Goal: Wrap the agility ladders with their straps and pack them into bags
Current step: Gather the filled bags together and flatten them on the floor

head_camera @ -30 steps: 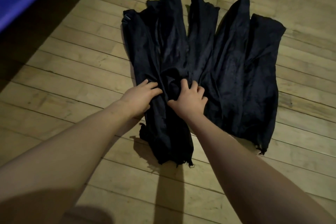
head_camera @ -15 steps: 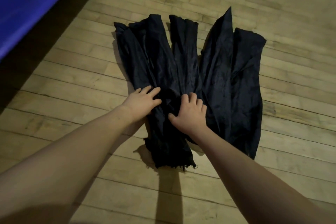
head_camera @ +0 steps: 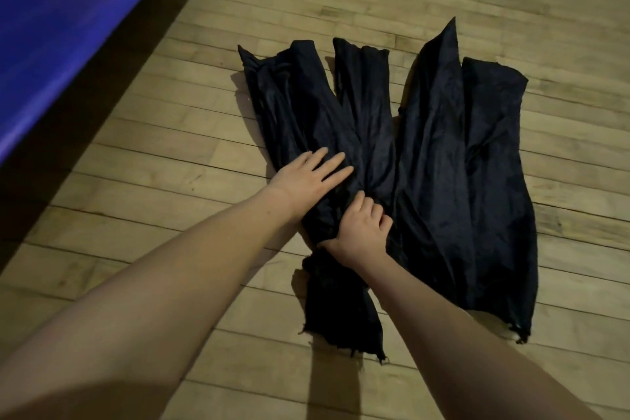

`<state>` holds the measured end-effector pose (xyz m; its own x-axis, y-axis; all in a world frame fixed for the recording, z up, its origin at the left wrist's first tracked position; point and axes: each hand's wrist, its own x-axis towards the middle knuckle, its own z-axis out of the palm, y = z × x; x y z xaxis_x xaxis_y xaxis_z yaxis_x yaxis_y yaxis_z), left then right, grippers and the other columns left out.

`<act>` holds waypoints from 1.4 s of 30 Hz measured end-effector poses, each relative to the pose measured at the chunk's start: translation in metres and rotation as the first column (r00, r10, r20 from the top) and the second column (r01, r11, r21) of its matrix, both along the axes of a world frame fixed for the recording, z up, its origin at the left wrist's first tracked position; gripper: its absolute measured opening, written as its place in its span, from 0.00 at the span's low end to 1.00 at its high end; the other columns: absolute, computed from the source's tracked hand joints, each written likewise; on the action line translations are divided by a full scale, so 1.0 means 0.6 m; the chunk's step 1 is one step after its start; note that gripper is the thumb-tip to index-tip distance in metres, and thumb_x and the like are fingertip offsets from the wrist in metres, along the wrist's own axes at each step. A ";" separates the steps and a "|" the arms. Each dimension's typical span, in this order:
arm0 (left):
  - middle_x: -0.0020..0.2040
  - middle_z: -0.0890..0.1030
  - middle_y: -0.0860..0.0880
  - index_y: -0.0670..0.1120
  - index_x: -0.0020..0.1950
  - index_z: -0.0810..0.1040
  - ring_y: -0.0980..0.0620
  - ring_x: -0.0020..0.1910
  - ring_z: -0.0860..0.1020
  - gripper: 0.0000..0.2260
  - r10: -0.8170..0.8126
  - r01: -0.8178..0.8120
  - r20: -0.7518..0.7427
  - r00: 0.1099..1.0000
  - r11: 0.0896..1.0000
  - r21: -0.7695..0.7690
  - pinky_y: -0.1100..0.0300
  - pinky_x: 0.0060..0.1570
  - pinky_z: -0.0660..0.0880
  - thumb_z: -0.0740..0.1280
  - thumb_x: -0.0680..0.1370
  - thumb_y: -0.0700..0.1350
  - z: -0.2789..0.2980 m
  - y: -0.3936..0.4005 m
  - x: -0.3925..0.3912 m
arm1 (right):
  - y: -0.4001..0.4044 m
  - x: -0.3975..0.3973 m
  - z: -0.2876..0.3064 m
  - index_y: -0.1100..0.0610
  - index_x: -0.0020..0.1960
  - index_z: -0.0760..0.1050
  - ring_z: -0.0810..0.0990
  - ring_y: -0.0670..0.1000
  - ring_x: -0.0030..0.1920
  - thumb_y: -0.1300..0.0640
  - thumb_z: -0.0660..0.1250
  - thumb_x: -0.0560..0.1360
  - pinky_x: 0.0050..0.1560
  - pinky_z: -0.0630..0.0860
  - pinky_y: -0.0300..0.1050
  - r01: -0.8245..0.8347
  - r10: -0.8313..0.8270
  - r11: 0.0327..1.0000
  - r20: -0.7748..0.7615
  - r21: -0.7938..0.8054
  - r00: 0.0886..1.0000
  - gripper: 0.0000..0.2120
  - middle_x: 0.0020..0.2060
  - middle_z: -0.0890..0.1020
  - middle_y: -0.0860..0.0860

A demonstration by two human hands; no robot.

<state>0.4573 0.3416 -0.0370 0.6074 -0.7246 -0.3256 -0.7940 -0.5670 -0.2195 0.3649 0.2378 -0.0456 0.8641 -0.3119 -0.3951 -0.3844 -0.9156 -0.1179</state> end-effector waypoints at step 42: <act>0.67 0.61 0.47 0.49 0.76 0.54 0.45 0.71 0.54 0.41 -0.001 -0.102 -0.402 0.916 0.967 -0.234 0.50 0.69 0.46 0.72 0.70 0.55 -0.037 -0.006 -0.168 | -0.099 -0.072 -0.003 0.64 0.69 0.60 0.64 0.60 0.65 0.56 0.65 0.75 0.65 0.60 0.52 0.093 -0.081 0.988 0.099 -0.126 0.992 0.27 0.65 0.68 0.59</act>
